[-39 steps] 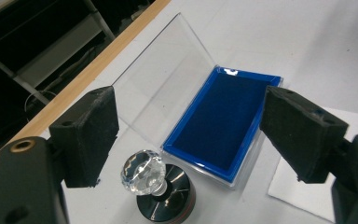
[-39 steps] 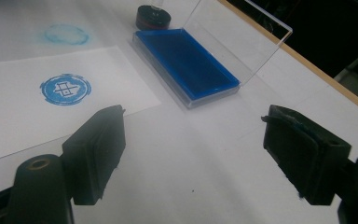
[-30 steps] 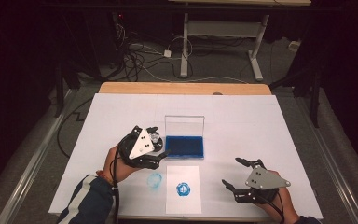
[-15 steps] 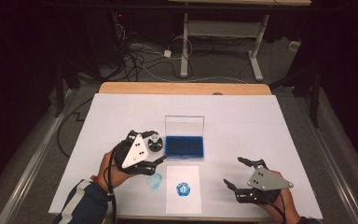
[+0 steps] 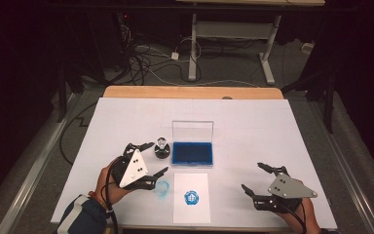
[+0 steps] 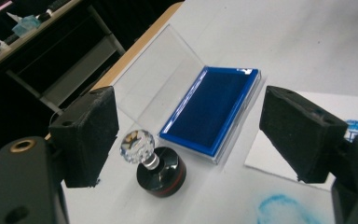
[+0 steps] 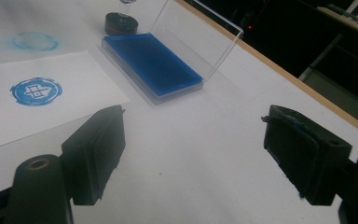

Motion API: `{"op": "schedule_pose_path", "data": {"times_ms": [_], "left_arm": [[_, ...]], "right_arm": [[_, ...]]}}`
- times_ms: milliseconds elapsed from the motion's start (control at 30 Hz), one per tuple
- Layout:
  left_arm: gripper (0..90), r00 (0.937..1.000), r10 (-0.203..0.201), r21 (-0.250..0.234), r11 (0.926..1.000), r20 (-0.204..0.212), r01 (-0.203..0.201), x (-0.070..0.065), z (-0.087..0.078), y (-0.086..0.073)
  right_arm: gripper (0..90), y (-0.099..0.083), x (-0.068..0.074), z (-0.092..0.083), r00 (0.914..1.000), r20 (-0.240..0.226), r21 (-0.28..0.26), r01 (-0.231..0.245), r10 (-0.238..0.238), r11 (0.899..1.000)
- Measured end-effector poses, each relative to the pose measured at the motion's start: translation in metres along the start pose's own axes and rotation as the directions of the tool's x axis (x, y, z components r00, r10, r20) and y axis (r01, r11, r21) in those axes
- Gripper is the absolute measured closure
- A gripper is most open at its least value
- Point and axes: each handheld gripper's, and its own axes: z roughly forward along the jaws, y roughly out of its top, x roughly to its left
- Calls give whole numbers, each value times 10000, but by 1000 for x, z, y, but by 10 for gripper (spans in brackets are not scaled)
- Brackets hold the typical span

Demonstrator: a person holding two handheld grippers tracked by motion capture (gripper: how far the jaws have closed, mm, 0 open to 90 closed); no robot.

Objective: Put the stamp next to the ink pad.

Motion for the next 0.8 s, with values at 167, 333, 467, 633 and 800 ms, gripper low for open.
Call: {"op": "schedule_pose_path", "data": {"times_ms": [167, 333, 467, 633, 800], "left_arm": [[187, 9998, -105, 47, 9999, -162, 105, -1, -5, -9], [187, 9994, -149, -10, 9999, -300, 149, -4, -9, -18], [187, 9996, -116, 88, 9999, -273, 118, -7, -11, -26], [187, 9991, -332, 322, 9989, -278, 341, -6, -14, -35], [187, 9983, -518, 446, 9976, -271, 529, -5, -16, -42]], "right_arm": [[199, -2, -3, -3, 9996, 253, 19, -85, 85, 10000], [198, -4, -6, -6, 9984, 542, -12, -182, 182, 9998], [198, -6, -7, -8, 9974, 684, -49, -237, 240, 9997], [198, -9, -9, -10, 9966, 773, 35, -295, 291, 9996], [199, -11, -10, -12, 9962, 812, 86, -335, 327, 9994]]}}
